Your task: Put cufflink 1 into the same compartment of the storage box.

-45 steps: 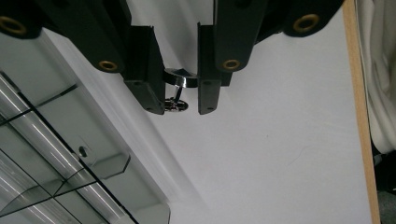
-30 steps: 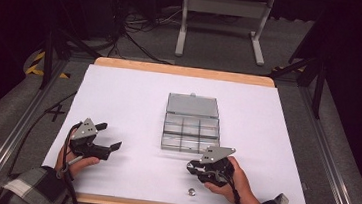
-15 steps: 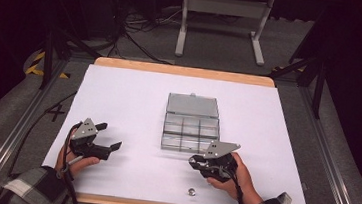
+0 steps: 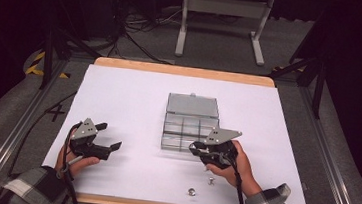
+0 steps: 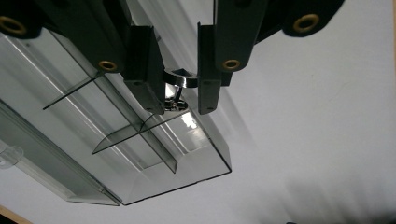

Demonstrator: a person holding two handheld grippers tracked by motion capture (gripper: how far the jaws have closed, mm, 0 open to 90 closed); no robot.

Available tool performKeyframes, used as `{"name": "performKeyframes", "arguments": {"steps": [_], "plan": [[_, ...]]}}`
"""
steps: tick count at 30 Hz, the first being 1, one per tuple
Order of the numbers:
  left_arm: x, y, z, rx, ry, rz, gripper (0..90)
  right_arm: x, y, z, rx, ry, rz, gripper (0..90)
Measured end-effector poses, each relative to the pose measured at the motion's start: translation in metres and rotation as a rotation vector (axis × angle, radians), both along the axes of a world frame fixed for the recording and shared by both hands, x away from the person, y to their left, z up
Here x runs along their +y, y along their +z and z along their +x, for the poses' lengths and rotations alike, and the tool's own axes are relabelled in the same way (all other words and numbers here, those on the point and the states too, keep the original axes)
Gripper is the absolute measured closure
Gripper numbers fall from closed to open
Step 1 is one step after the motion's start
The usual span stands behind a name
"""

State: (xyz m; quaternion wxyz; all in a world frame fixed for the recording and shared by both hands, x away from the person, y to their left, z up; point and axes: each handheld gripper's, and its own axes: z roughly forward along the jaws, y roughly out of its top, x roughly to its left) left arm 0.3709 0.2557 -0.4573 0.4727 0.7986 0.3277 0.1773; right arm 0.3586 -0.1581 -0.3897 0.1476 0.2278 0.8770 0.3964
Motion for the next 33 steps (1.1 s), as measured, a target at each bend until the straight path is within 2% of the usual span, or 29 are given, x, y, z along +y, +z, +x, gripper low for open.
{"name": "performKeyframes", "arguments": {"steps": [7, 17, 28, 33], "plan": [[0.001, 0.0, 0.0, -0.005, -0.001, 0.002, 11.2, 0.002, -0.001, 0.017, 0.014, -0.021, 0.013, 73.7], [0.001, 0.0, 0.0, -0.003, -0.002, 0.001, 11.2, 0.007, -0.01, 0.036, 0.038, -0.056, 0.0, 73.7], [0.001, 0.0, 0.0, -0.006, 0.0, -0.008, 11.2, 0.013, -0.016, 0.04, 0.047, -0.074, -0.039, 73.6], [0.002, 0.0, 0.0, -0.004, 0.002, -0.023, 11.2, 0.011, -0.018, 0.043, 0.055, -0.089, -0.034, 73.5]]}}
